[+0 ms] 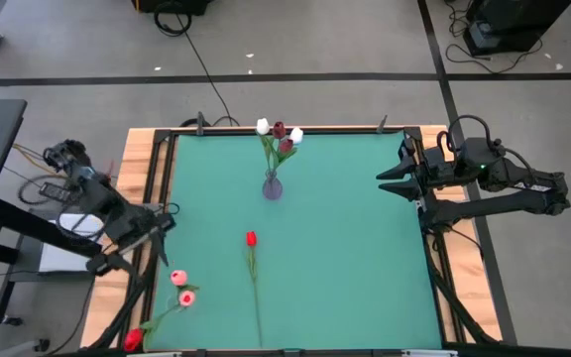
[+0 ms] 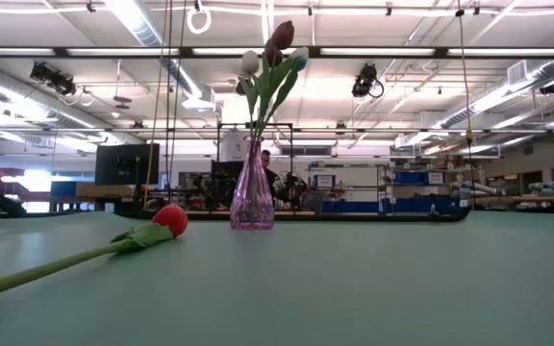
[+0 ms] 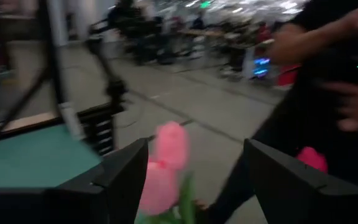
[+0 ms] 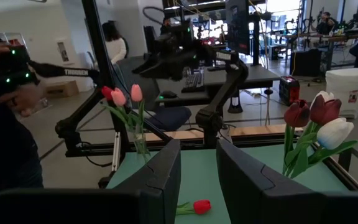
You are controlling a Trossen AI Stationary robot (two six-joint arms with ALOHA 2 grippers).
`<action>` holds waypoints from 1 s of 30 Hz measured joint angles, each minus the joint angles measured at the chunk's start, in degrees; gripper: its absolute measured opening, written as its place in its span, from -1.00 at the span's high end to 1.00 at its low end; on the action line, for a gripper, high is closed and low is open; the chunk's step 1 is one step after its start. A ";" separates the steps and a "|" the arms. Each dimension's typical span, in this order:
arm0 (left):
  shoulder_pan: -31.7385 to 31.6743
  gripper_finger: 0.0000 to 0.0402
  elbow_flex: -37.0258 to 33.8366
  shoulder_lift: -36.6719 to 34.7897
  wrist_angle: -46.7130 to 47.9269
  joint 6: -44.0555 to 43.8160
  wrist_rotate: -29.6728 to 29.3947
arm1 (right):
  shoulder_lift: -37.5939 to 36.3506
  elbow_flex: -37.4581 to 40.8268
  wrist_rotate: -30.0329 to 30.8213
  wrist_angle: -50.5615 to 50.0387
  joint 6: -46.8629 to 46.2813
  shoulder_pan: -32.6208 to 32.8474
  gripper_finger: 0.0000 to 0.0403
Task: Sort flowers into vase by color
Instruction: Put the red tulip into the transparent vase
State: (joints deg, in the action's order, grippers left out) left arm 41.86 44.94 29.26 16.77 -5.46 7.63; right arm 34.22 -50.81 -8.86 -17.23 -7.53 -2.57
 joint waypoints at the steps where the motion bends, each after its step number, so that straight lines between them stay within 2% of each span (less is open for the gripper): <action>1: -0.35 -0.34 2.07 0.01 3.06 0.13 -1.77 | -0.02 0.00 0.00 0.00 0.00 -0.02 0.44; 6: -2.06 -0.34 11.03 0.28 13.16 -1.83 -16.67 | -0.02 0.00 0.00 -0.01 0.00 -0.02 0.44; 10: -2.90 -0.34 14.80 0.27 17.30 -7.39 -29.28 | -0.02 0.00 0.00 -0.01 0.00 -0.01 0.44; 13: -3.37 -0.34 14.94 0.33 18.33 -9.86 -35.90 | -0.01 0.00 0.00 0.00 0.00 -0.01 0.44; 18: -3.79 -0.34 14.94 0.53 19.32 -10.15 -42.31 | -0.02 0.00 0.00 -0.01 0.00 -0.01 0.44; 22: -4.00 -0.34 14.94 0.77 17.32 -7.41 -53.89 | -0.01 0.00 0.00 0.00 0.00 -0.01 0.44; 25: -4.06 -0.34 14.94 1.16 17.15 -8.45 -62.77 | -0.01 0.00 0.03 0.07 0.57 0.00 0.44; 28: -4.07 -0.34 14.71 2.18 17.52 -11.97 -68.28 | 0.50 0.00 1.89 3.64 7.97 -0.04 0.44; 30: -4.18 -0.34 14.70 3.34 18.54 -14.87 -70.01 | 1.14 0.00 2.23 7.59 7.23 -0.06 0.44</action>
State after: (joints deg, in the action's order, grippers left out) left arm 37.69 59.64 32.60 35.31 -20.33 -62.38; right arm 35.36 -50.81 -6.64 -9.65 -0.30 -2.63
